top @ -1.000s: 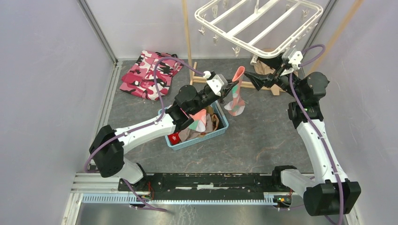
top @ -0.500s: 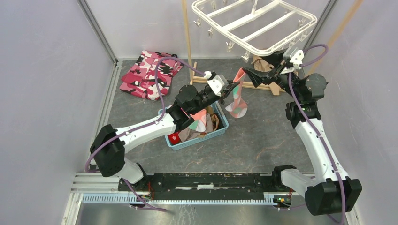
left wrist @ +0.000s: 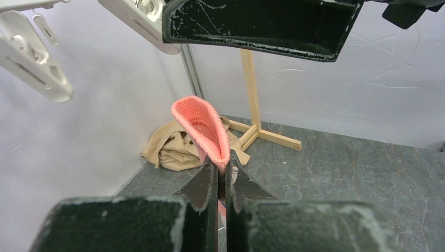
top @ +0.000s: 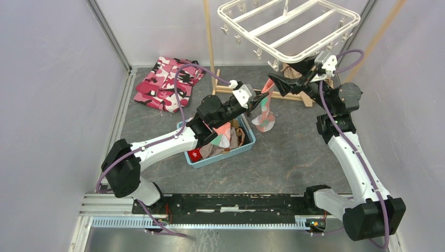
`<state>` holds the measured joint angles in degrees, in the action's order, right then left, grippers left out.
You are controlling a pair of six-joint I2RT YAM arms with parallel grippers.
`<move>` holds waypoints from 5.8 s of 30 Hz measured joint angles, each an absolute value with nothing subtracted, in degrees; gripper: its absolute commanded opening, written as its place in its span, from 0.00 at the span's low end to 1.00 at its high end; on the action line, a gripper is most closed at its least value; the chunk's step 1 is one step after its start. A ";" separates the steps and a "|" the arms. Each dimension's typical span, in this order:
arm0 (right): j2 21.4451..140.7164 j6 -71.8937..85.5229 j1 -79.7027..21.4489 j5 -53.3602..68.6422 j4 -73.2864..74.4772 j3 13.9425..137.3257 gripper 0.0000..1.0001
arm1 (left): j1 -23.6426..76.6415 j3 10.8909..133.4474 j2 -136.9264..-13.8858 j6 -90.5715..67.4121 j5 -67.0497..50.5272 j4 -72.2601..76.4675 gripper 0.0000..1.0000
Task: Clip the socks to the hanger
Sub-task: Open the clamp at the hanger.
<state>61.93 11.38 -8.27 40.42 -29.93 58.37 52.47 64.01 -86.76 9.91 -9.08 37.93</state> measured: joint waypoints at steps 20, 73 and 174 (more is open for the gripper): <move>58.81 3.11 -13.52 32.56 -26.52 56.36 0.84 | 52.45 64.01 -87.59 9.39 -9.17 38.28 0.02; 60.64 -1.13 -20.38 17.54 -38.96 49.67 0.77 | 52.14 64.01 -87.59 8.38 -9.15 38.33 0.02; 67.57 19.31 -21.63 4.16 -15.51 66.92 0.00 | 52.97 71.35 -89.56 11.00 5.78 38.41 0.02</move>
<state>67.57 19.31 -21.63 4.16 -15.51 66.92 52.97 71.35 -89.56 11.00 5.78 38.41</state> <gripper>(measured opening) 0.328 0.051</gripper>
